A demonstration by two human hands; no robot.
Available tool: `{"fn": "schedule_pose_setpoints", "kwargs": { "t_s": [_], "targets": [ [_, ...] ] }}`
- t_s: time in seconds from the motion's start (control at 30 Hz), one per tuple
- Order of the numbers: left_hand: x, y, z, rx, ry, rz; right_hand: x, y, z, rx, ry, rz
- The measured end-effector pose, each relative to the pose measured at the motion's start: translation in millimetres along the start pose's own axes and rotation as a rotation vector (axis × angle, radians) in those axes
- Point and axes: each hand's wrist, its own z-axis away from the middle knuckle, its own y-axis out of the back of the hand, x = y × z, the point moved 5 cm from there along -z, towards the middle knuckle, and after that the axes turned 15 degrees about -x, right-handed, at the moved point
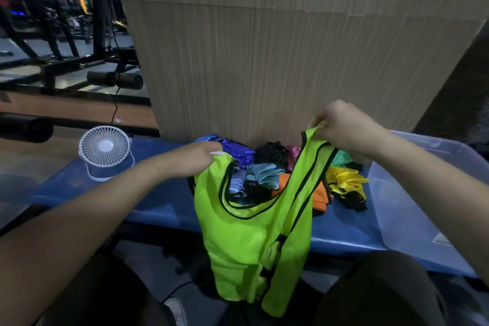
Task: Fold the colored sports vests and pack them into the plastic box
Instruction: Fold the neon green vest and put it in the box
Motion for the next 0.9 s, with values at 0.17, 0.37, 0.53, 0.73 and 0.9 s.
{"fn": "schedule_pose_setpoints", "kwargs": {
  "t_s": [0.17,0.37,0.53,0.73,0.9],
  "targets": [
    [28.0,22.0,17.3,-0.086,0.003,-0.249,17.0,-3.1,-6.5,-0.149,-0.09,0.015],
    [49.2,42.0,19.7,0.164,-0.125,-0.315,16.3,-17.1,-2.2,-0.275,-0.144,-0.312],
    [54.0,41.1,21.4,0.294,-0.056,-0.364,0.0,-40.8,2.1,-0.287,-0.18,-0.538],
    [52.2,24.1,10.6,0.28,-0.005,-0.106,-22.0,-61.0,2.5,-0.29,-0.148,-0.896],
    [68.7,2.2,2.1,0.265,-0.079,0.072,-43.2,-73.0,5.4,-0.346,-0.105,-1.106]
  ]
}}
